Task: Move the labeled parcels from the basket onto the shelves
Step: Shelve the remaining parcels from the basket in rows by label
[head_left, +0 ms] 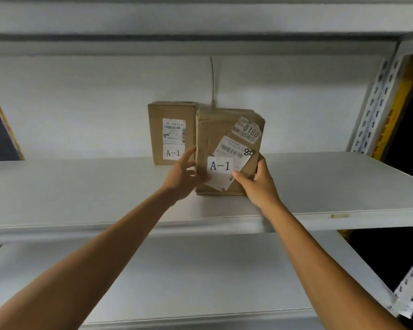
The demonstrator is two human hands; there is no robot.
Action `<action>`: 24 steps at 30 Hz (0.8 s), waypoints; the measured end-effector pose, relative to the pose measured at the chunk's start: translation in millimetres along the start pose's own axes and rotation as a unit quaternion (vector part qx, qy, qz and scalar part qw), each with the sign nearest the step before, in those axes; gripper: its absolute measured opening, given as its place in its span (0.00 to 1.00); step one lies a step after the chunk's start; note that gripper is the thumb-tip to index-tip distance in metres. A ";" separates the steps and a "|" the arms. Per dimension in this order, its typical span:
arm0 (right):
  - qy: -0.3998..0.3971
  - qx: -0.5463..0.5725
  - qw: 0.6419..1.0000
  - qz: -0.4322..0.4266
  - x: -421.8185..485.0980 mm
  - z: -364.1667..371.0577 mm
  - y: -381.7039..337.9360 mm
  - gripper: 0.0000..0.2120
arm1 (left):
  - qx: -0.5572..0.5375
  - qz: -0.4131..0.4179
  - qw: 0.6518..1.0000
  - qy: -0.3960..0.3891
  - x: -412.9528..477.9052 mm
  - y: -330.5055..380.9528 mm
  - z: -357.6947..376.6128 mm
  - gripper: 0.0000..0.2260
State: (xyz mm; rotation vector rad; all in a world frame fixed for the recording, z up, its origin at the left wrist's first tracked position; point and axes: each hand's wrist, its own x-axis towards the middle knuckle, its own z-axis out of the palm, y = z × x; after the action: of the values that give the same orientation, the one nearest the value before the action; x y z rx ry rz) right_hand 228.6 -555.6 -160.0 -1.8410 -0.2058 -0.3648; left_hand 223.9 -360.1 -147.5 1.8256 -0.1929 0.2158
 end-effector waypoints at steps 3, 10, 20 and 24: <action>-0.001 -0.045 0.999 0.006 33.6 1.9 5.1 0.25 | 0.036 0.018 0.999 0.019 30.0 -7.5 6.4 0.31; 0.037 -0.138 0.990 0.016 103.5 28.0 21.3 0.23 | 0.149 -0.035 0.966 0.207 91.9 -24.0 24.8 0.11; 0.061 -0.192 0.979 0.030 157.0 62.4 30.1 0.19 | 0.220 -0.036 0.973 0.063 120.5 -34.4 34.1 0.27; 0.050 -0.177 0.983 0.026 166.9 64.1 33.3 0.19 | 0.360 -0.028 0.932 0.023 122.1 -39.0 43.6 0.33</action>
State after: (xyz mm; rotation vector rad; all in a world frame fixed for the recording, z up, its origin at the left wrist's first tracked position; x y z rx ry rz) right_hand 404.6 -511.7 -148.3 -2.1668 -0.0227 -0.4808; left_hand 353.8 -394.3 -164.9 2.5491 -0.0216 0.3154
